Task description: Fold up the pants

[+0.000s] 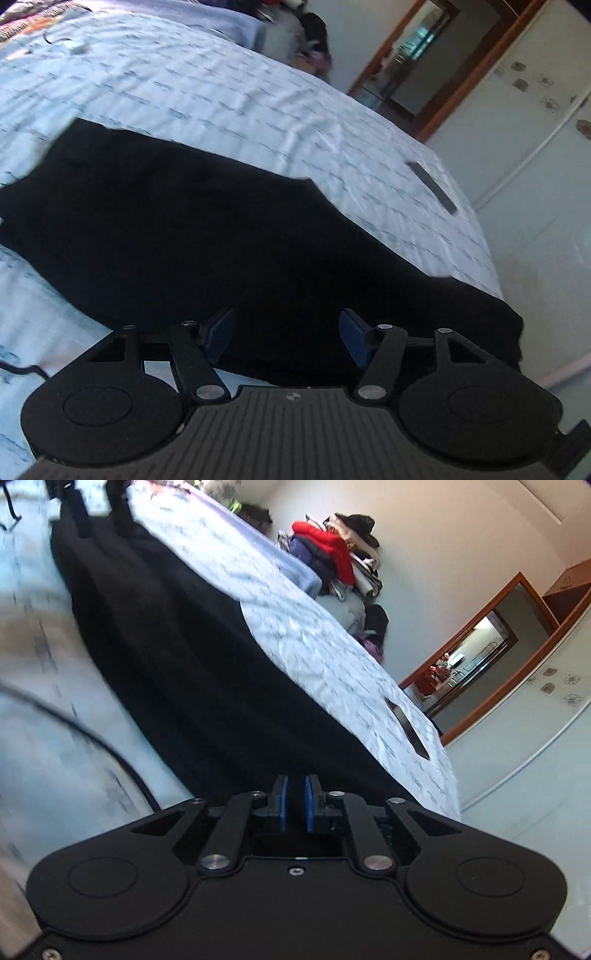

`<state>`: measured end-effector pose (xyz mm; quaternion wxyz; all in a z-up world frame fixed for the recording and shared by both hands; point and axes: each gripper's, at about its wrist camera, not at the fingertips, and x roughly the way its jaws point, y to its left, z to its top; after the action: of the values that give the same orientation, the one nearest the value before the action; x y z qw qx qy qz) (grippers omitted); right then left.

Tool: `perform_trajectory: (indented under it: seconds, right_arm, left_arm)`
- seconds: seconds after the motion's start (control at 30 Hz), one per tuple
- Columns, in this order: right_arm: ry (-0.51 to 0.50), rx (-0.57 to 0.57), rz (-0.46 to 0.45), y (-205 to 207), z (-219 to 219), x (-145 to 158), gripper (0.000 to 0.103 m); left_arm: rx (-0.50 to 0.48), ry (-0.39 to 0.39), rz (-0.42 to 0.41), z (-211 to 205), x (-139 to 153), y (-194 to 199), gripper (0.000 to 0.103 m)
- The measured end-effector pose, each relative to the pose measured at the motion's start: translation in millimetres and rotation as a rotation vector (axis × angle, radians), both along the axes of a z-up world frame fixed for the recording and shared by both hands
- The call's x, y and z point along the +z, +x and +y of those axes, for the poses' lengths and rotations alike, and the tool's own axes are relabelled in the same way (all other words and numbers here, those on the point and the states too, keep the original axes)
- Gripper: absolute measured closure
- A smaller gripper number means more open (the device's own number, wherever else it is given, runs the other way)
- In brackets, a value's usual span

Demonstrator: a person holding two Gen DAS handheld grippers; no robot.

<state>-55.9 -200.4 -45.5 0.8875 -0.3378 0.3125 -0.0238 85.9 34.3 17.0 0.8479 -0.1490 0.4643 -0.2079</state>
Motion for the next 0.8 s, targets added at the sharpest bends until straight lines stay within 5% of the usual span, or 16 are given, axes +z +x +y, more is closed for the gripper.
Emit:
perform_trajectory:
  seconds: [0.17,0.3,0.37,0.43,0.57,0.67,0.73,0.8]
  right_arm:
    - [-0.088,0.074,0.014,1.2,6.2,-12.3,0.082]
    - [-0.039,0.104,-0.009,6.4,8.1,-13.6,0.082]
    - [0.002,0.113,-0.009,9.5,7.5,-13.7,0.082]
    - [0.033,0.112,-0.016,8.3,6.1,-12.3,0.095]
    - [0.071,0.096,-0.052,-2.2,3.0,-5.2,0.097]
    - [0.095,0.087,-0.047,-12.8,0.3,-2.7,0.097]
    - [0.08,0.093,-0.03,-21.4,4.6,-6.1,0.097]
    - [0.06,0.1,-0.018,-26.8,9.5,-9.0,0.097]
  left_arm:
    - [-0.076,-0.128,0.14,-36.5,-22.1,-7.3,0.035]
    - [-0.033,-0.174,0.229,-41.9,-34.5,-7.3,0.029]
    - [-0.018,-0.184,0.264,-43.2,-38.0,-5.7,0.027]
    - [-0.01,-0.173,0.273,-45.6,-40.5,-5.0,0.025]
    - [0.02,-0.112,0.239,-50.8,-39.9,-4.1,0.025]
    - [0.047,-0.117,0.232,-50.0,-39.8,-3.3,0.043]
    - [0.039,-0.117,0.232,-49.9,-40.3,-3.5,0.082]
    - [0.027,-0.115,0.235,-47.1,-41.2,-4.5,0.095]
